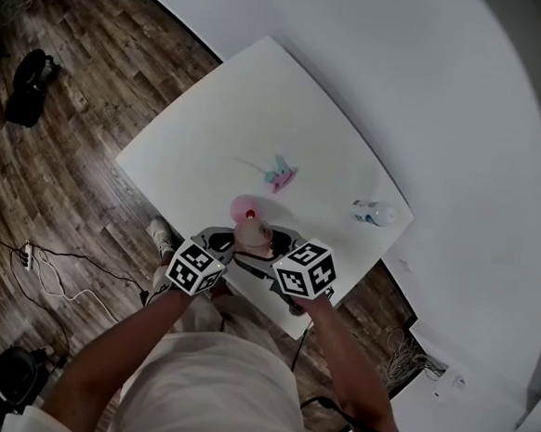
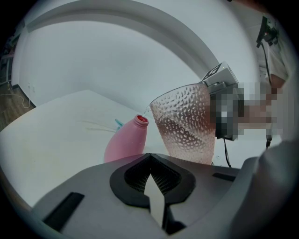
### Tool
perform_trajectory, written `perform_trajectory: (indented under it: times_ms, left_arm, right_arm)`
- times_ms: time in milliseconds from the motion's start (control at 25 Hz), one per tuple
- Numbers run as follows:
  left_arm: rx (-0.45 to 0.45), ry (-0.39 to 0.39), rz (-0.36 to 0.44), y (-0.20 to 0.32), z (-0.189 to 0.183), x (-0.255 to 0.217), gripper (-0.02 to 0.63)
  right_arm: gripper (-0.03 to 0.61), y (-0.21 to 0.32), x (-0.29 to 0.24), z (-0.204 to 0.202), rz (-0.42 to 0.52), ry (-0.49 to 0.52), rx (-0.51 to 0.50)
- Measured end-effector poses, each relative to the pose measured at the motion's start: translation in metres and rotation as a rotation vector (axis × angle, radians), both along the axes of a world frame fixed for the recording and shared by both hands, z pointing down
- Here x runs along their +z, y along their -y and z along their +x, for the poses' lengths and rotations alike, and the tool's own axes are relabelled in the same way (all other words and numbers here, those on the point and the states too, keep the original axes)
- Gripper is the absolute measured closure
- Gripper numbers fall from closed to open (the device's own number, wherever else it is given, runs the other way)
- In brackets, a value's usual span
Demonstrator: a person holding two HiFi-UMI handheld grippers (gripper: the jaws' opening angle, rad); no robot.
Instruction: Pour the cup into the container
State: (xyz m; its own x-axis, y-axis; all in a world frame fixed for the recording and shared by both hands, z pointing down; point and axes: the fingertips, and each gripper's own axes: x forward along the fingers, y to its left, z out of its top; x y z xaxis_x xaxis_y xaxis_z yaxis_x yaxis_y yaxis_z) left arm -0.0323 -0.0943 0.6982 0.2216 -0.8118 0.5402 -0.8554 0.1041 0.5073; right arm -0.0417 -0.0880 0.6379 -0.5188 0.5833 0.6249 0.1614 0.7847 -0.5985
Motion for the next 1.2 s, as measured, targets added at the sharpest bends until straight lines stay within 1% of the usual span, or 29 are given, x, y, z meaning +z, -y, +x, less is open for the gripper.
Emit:
perform_trajectory:
  times_ms: [1200]
  left_arm:
    - [0.01, -0.006, -0.001, -0.0006, 0.003, 0.0016, 0.603]
  right_arm:
    - [0.218, 0.0001, 0.0036, 0.0011, -0.032, -0.049, 0.007]
